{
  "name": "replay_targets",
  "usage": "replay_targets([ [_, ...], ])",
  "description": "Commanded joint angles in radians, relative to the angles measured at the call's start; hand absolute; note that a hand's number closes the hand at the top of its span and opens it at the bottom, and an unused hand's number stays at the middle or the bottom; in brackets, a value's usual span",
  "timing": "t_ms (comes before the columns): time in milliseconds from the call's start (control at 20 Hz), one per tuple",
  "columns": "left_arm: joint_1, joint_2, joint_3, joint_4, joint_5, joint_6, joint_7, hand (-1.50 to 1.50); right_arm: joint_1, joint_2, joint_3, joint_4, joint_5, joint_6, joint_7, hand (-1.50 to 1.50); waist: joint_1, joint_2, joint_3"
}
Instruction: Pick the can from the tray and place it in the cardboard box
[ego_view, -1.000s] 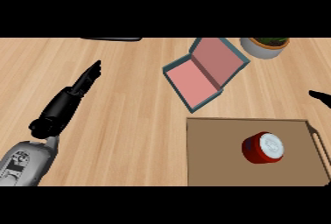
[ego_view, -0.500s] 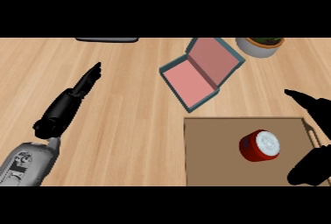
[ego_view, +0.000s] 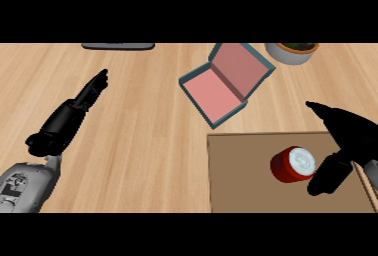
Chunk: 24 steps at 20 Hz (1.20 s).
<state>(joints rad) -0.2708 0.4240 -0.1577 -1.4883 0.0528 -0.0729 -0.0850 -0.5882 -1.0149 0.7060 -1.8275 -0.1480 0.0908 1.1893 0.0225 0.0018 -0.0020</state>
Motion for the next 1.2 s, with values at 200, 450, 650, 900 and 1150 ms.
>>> replay_targets([
  [200,0.022,-0.038,-0.009,-0.005,-0.038,0.019,0.002,0.00,-0.010,0.113,0.046,0.074,0.072,0.012,0.189,-1.50,-0.017,-0.003,0.001],
  [450,0.053,-0.045,0.001,-0.068,-0.043,0.012,0.024,0.00,-0.027,0.170,-0.019,0.148,0.062,0.072,0.127,-1.50,-0.012,-0.003,0.001],
  [650,0.082,-0.034,0.022,-0.038,-0.050,-0.009,-0.019,0.00,0.027,0.164,-0.014,0.101,0.088,0.054,0.144,-1.50,-0.022,-0.004,0.001],
  [900,0.040,-0.043,0.032,-0.045,-0.045,-0.017,0.035,0.00,0.059,0.132,0.000,0.140,0.126,0.082,0.122,-1.50,-0.025,-0.005,0.001],
  [1150,0.063,-0.031,0.074,0.005,-0.039,-0.054,-0.062,0.00,0.099,0.198,-0.019,0.266,0.183,0.054,0.021,-1.50,-0.021,0.000,0.001],
])
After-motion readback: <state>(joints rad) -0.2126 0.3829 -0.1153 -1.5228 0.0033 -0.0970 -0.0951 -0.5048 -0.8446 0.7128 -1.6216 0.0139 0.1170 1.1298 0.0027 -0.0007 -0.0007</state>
